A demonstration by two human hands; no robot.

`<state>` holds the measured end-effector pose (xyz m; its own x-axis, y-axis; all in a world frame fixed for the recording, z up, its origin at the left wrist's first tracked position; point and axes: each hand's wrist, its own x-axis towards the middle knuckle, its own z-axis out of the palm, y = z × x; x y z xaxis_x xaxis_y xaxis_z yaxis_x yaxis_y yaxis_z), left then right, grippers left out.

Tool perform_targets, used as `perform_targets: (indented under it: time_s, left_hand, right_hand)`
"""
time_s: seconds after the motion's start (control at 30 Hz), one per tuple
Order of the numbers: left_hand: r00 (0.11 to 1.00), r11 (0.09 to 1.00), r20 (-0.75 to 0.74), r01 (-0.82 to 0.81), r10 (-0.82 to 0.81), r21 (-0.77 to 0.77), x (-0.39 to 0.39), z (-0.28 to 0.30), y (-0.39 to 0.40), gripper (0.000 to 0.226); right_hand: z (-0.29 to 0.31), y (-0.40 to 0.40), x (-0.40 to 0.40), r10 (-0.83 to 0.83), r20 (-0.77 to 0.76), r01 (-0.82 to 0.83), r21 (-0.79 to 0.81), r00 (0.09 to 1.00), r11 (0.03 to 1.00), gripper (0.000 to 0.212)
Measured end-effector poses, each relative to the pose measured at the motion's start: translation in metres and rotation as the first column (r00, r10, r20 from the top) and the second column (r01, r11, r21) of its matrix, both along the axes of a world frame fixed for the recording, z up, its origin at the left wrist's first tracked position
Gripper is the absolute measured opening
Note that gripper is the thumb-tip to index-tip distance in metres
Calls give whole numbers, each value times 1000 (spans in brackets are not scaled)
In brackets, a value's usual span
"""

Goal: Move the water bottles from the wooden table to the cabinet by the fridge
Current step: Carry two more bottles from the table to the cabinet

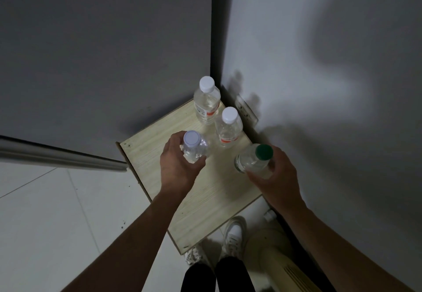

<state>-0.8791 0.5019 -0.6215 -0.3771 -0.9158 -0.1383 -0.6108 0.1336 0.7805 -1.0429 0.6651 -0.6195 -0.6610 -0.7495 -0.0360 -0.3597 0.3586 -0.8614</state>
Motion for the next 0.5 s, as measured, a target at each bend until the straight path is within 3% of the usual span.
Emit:
perform_targets:
  time_s: [0.33,0.5]
  left_hand:
    - [994,998,95,45,-49,37,1,11,-4,74]
    - [986,997,144,79,-80,17,8,48,-9,76]
  right_hand:
    - [10,5,-5,-61,83,54,91,995,994,68]
    - [44,-6,-9,-41,101,27,136,994,990,84]
